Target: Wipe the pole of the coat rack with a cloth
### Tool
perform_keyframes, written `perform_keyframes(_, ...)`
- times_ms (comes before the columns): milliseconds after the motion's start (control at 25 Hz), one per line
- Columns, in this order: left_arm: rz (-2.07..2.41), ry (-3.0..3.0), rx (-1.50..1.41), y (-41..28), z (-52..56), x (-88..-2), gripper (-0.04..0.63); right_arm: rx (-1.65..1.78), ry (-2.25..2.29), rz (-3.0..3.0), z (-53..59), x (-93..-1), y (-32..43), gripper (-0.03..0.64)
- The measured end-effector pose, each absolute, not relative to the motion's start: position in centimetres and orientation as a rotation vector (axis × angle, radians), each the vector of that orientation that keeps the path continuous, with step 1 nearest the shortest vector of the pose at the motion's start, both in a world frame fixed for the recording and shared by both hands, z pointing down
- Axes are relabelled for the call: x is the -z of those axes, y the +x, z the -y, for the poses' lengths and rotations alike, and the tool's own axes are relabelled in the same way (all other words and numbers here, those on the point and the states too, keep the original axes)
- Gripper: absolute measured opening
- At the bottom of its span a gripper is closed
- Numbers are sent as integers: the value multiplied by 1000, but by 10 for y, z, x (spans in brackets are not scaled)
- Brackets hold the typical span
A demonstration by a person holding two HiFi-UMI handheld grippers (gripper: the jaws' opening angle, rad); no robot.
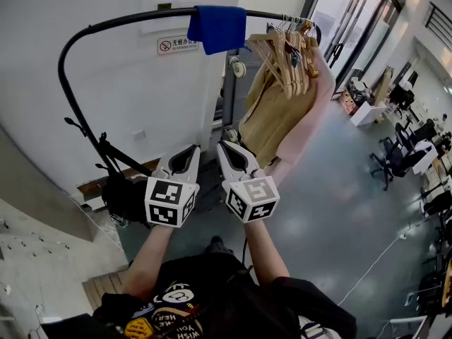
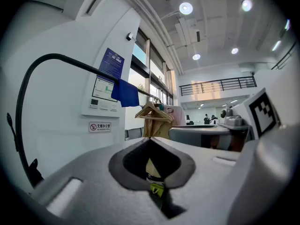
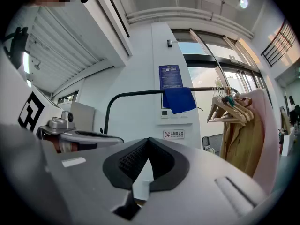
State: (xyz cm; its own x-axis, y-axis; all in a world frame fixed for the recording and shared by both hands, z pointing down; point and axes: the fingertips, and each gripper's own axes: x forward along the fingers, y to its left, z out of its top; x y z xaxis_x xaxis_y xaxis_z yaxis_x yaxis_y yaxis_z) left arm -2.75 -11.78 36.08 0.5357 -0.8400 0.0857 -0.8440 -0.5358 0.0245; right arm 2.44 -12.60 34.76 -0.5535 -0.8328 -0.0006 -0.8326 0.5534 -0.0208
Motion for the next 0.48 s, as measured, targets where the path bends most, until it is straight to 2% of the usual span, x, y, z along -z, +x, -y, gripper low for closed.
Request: perform_keyframes(480,1478,2690,-104,-34,119,-364,3,45,-1479,-2760,130,-352,20,0)
